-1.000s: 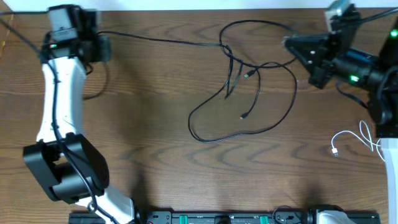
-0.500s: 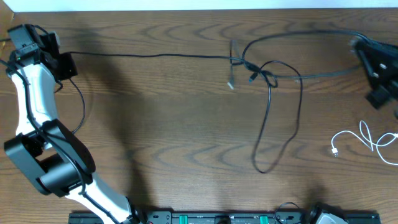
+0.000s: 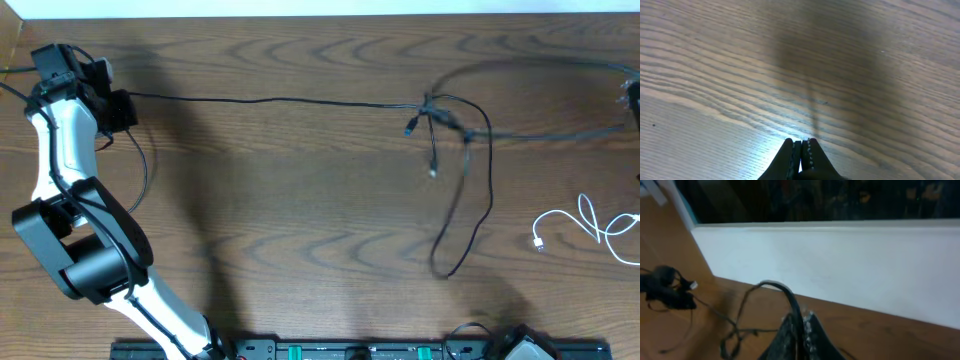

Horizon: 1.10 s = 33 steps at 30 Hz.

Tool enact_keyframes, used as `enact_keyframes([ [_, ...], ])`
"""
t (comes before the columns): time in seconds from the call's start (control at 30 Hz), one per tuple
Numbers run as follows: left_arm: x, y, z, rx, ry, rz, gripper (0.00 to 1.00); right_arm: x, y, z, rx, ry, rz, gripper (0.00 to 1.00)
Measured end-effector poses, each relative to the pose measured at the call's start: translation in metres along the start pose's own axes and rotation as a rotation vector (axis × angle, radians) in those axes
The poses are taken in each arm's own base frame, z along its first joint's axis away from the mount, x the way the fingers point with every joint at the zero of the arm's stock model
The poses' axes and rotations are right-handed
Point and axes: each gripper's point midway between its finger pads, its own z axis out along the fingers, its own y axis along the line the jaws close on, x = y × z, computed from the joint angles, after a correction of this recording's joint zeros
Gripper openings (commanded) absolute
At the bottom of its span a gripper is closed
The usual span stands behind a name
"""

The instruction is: Untangle cables

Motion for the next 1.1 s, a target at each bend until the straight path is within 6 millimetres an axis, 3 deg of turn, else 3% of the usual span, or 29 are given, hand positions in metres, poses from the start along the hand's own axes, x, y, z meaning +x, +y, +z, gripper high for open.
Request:
enact_keyframes([
  [0.07, -0.001, -0.003, 0.0, 0.006, -0.001, 0.001, 0.08, 0.003, -0.003, 0.001, -0.003, 0.01, 0.018, 0.46],
  [0.2, -0.003, -0.023, 0.002, 0.025, -0.002, 0.029, 0.07, 0.013, -0.007, 0.009, -0.027, 0.041, 0.073, 0.57],
  [0.5, -0.008, -0.108, 0.002, 0.107, -0.025, 0.177, 0.08, 0.045, -0.005, 0.038, -0.102, 0.158, 0.174, 0.57],
  [0.6, -0.01, -0.134, -0.006, 0.133, -0.043, 0.22, 0.08, 0.07, 0.007, 0.054, -0.123, 0.257, 0.196, 0.57],
  [0.8, -0.019, -0.189, -0.043, 0.217, -0.127, 0.308, 0.08, 0.122, 0.032, 0.091, -0.147, 0.479, 0.153, 0.56],
  [0.87, -0.019, -0.204, -0.055, 0.245, -0.149, 0.334, 0.08, 0.136, 0.035, 0.097, -0.144, 0.537, 0.155, 0.55],
  [1.1, -0.013, -0.247, -0.08, 0.323, -0.184, 0.405, 0.08, 0.219, 0.034, 0.137, -0.098, 0.85, 0.183, 0.52],
])
